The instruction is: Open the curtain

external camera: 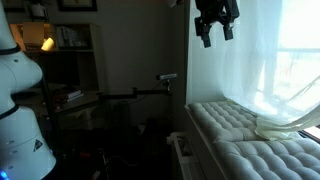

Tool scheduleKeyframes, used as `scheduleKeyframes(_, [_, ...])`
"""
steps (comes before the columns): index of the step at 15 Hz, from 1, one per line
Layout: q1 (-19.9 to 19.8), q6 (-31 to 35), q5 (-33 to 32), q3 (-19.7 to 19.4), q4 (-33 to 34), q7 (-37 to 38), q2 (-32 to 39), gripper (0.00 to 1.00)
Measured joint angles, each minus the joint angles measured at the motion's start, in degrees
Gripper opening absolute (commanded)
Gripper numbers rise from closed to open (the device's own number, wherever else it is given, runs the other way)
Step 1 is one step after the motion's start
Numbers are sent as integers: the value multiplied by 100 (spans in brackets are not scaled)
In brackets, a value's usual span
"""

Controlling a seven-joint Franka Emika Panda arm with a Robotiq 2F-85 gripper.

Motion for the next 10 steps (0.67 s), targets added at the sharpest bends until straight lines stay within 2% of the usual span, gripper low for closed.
scheduleKeyframes(5, [73,226,9,4,-164,97,-253,100])
scheduleKeyframes(10, [-1,188,99,-185,-64,205,91,100])
